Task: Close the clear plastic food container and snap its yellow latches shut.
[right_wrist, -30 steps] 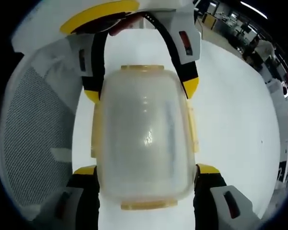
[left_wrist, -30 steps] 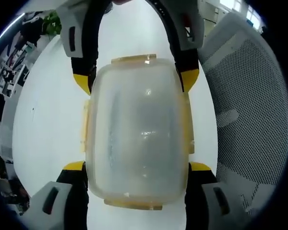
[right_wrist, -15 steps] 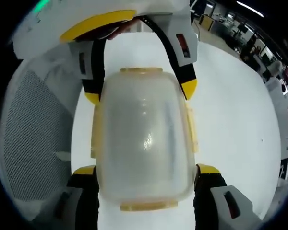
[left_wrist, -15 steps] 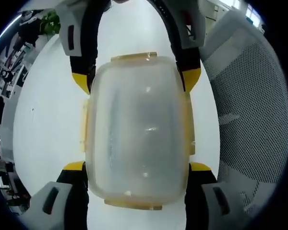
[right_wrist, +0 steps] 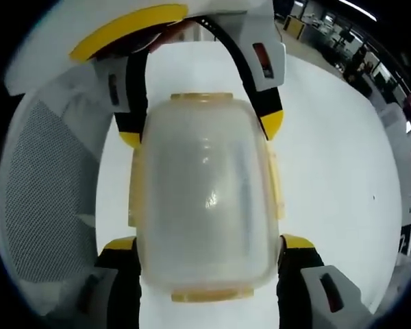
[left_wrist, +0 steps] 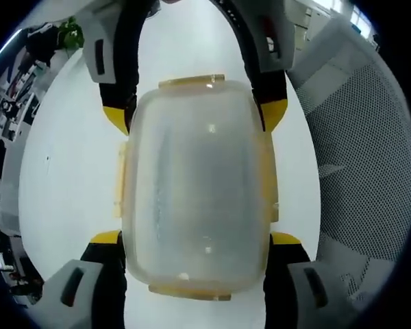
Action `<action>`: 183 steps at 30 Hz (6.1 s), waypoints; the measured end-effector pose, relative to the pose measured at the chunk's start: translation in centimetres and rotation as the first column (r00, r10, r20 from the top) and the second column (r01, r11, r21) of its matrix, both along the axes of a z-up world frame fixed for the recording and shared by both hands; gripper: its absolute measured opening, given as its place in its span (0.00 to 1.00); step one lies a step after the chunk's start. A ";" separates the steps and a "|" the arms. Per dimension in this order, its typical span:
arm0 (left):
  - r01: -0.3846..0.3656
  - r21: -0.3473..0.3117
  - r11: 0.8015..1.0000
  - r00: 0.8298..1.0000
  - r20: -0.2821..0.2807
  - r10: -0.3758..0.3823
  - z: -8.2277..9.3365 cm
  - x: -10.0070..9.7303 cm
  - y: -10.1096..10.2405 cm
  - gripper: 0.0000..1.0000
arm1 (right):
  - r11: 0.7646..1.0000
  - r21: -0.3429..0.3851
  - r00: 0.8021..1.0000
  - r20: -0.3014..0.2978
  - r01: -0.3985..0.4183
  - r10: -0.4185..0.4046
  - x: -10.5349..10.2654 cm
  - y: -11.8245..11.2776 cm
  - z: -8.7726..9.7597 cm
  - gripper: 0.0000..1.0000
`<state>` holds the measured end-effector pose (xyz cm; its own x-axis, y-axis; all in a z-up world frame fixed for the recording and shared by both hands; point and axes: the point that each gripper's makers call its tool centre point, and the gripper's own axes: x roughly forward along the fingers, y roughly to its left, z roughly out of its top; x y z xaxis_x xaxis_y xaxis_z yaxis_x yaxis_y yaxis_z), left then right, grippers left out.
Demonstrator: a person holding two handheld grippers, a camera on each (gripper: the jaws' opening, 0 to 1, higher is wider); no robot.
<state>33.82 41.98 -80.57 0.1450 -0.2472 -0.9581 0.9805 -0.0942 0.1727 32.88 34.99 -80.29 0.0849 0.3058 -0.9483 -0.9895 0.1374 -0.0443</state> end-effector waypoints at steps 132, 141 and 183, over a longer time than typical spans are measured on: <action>-0.092 -0.282 0.955 0.996 -0.047 0.082 2.4 10.4 -3.9 0.91 | 0.955 0.292 0.996 0.057 0.055 -0.075 10.9 -2.6 2.3 0.84; -0.232 -0.485 0.843 0.973 -0.100 0.210 3.4 10.2 -4.1 0.93 | 0.876 0.466 0.981 0.076 0.121 -0.176 10.7 -1.7 3.6 0.82; -0.519 -0.713 0.472 0.812 -0.240 0.532 2.8 7.2 0.0 0.85 | 0.529 0.684 0.758 -0.054 0.502 -0.650 6.6 -3.9 3.6 0.86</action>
